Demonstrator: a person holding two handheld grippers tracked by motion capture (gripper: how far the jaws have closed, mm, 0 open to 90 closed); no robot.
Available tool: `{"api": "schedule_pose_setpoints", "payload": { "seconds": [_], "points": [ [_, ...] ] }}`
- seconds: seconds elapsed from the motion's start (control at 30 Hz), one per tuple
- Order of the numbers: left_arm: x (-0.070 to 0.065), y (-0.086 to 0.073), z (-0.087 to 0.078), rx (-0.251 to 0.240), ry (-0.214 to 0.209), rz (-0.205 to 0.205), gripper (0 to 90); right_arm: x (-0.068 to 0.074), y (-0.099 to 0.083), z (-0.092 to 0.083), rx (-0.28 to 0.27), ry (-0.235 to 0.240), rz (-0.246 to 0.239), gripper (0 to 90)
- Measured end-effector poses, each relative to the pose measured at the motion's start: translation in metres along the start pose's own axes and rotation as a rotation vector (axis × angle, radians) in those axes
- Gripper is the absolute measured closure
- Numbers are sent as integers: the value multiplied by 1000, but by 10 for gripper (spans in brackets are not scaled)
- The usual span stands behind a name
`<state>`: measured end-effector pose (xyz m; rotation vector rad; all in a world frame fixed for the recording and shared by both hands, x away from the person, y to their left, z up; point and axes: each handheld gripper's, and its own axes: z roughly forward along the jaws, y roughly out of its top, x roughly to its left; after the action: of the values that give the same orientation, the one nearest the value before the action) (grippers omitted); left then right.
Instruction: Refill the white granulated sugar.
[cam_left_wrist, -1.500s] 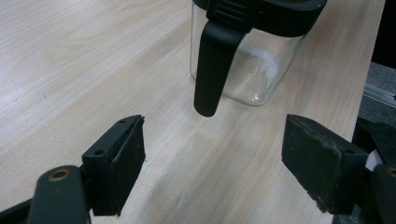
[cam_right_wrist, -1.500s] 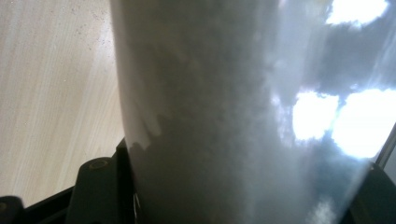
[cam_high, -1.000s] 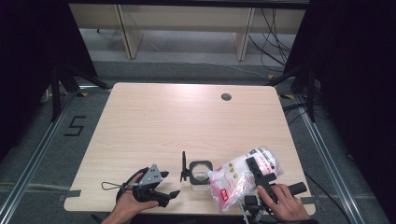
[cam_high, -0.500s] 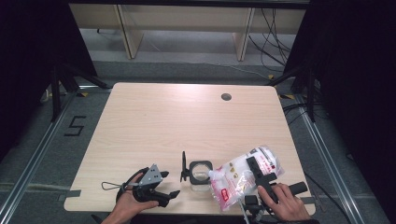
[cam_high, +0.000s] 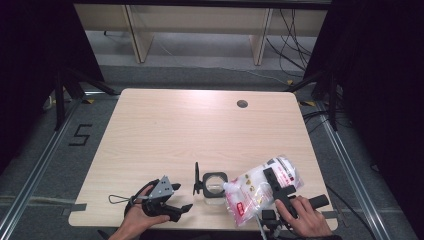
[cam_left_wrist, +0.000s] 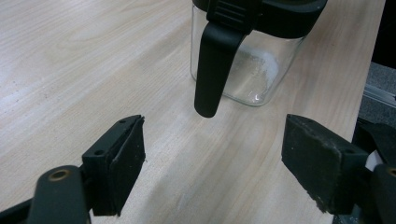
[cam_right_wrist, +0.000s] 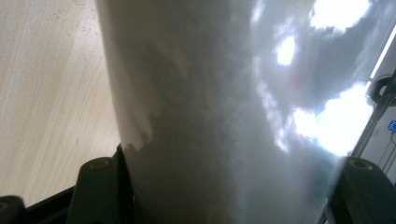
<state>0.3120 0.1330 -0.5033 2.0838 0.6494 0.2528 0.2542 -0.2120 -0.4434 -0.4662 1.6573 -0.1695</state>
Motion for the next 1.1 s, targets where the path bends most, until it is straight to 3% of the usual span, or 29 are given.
{"api": "schedule_pose_setpoints", "payload": {
  "seconds": [0.03,0.07,0.23,0.37,0.43,0.5,0.53,0.7,0.73,0.83,0.87,0.93,0.97,1.0,1.03,1.07,1.1],
  "points": [
    [-1,0,-1,9,0,-8,210,-2,0,0,-10,-15,-38,378],
    [0,0,-1,10,2,-4,210,-1,0,1,-17,-16,-43,379],
    [0,0,0,-2,0,-1,209,-2,1,0,-11,-20,-26,379],
    [-1,0,-1,13,-2,-6,210,-5,0,-1,-15,-27,-52,379],
    [-1,0,0,3,8,-5,210,-3,-1,-2,0,-20,-18,379],
    [-1,0,0,4,10,-5,210,-4,-2,0,-9,-23,-55,379],
    [-2,-1,1,2,9,-26,210,-4,-2,0,-8,-25,-55,380],
    [-2,-1,0,2,11,-22,210,-5,-2,-1,-9,-29,-60,380],
    [0,0,0,10,2,-3,209,-3,-2,-2,0,-26,-29,380],
    [-1,0,-1,9,3,-3,210,-4,-2,-2,-9,-26,-29,381],
    [-2,0,0,10,3,-23,210,-5,-2,-1,-17,-28,-38,381],
    [-1,0,-1,10,3,-7,210,-2,-2,-1,-18,-23,2,381],
    [-1,0,-1,9,3,-2,210,-2,-2,0,-23,-28,-16,381],
    [0,0,-1,9,1,3,210,-1,-2,0,-22,-39,-1,381],
    [-1,0,-1,15,3,-19,210,-2,-2,-1,-5,-3,-1,381],
    [-1,0,-1,15,1,-19,210,-2,-3,1,-40,-42,-16,382],
    [-1,0,-1,14,1,-21,210,-4,-2,1,-26,-3,-19,382]
  ]
}}
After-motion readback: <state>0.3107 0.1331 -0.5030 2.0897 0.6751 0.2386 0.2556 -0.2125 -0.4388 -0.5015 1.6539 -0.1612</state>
